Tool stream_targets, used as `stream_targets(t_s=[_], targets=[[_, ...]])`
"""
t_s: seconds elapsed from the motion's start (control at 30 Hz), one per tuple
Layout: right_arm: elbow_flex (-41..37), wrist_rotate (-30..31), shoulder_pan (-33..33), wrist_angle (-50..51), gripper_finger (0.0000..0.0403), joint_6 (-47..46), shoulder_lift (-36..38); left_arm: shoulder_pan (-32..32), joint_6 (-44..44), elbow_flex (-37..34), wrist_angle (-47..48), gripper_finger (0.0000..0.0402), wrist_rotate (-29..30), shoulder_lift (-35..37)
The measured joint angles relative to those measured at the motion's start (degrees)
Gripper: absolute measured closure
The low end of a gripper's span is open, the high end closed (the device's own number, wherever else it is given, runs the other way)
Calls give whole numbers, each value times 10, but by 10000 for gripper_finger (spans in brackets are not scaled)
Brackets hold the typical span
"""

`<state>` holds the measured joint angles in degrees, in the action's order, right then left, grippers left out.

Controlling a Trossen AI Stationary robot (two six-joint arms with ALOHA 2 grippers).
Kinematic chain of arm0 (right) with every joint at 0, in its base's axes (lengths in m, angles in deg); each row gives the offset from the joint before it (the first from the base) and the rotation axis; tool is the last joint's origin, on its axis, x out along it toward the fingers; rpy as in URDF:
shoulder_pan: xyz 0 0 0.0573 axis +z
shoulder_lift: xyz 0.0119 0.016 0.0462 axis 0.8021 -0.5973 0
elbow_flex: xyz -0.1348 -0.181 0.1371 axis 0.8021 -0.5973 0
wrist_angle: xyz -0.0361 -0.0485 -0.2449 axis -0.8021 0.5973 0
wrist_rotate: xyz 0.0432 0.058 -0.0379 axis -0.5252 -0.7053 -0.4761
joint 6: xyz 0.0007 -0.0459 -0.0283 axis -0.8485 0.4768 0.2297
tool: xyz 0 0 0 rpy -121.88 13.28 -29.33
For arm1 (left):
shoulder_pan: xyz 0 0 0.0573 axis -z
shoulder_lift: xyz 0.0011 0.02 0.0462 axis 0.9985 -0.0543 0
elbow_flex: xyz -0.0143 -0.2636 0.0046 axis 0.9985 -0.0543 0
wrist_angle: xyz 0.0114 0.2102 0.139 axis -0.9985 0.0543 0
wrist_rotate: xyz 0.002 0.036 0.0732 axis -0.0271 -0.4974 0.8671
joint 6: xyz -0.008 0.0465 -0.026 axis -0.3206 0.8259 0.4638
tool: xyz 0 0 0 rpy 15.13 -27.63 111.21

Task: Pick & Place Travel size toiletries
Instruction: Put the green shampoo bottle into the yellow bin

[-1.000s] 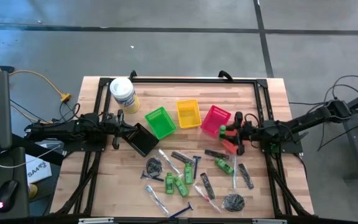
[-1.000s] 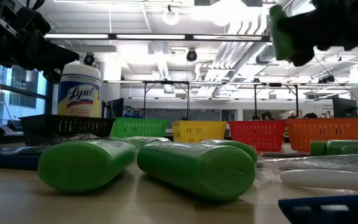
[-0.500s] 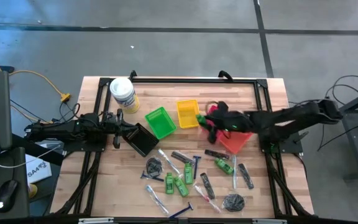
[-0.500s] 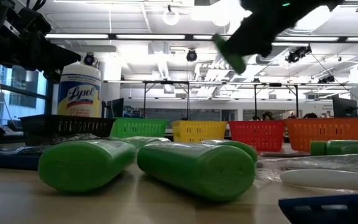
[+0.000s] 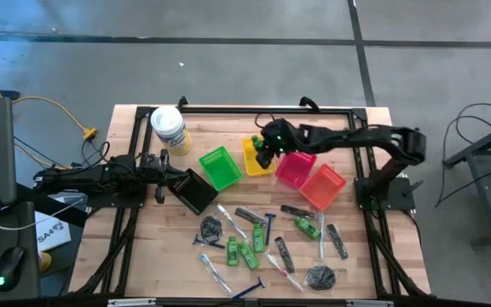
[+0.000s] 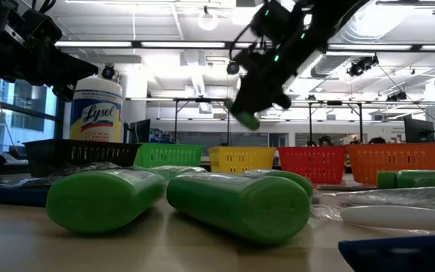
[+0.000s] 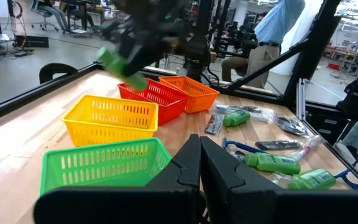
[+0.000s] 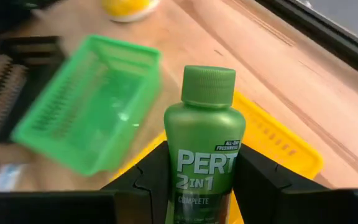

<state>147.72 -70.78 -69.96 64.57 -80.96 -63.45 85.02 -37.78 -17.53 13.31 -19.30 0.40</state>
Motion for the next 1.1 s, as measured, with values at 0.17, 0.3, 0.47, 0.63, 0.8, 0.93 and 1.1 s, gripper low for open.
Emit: stream_targets(t_s=[0.17,0.3,0.47,0.63,0.8,0.93,1.1], targets=[[7,-1,-22,-5,268,-14,-49,0,0,0,0,402,0,0],[7,-21,-28,-37,268,-28,-76,0,0,0,0,402,0,0],[7,-41,-30,-59,268,-30,-93,0,0,0,0,402,0,0],[7,-44,-29,-57,268,-33,-96,0,0,0,0,402,0,0],[8,-61,-29,-57,239,-33,-96,0,0,0,0,402,0,0],[8,-76,-29,-49,193,-32,-96,0,0,0,0,402,0,0],[8,-72,-29,-45,160,-36,-96,0,0,0,0,402,0,0]])
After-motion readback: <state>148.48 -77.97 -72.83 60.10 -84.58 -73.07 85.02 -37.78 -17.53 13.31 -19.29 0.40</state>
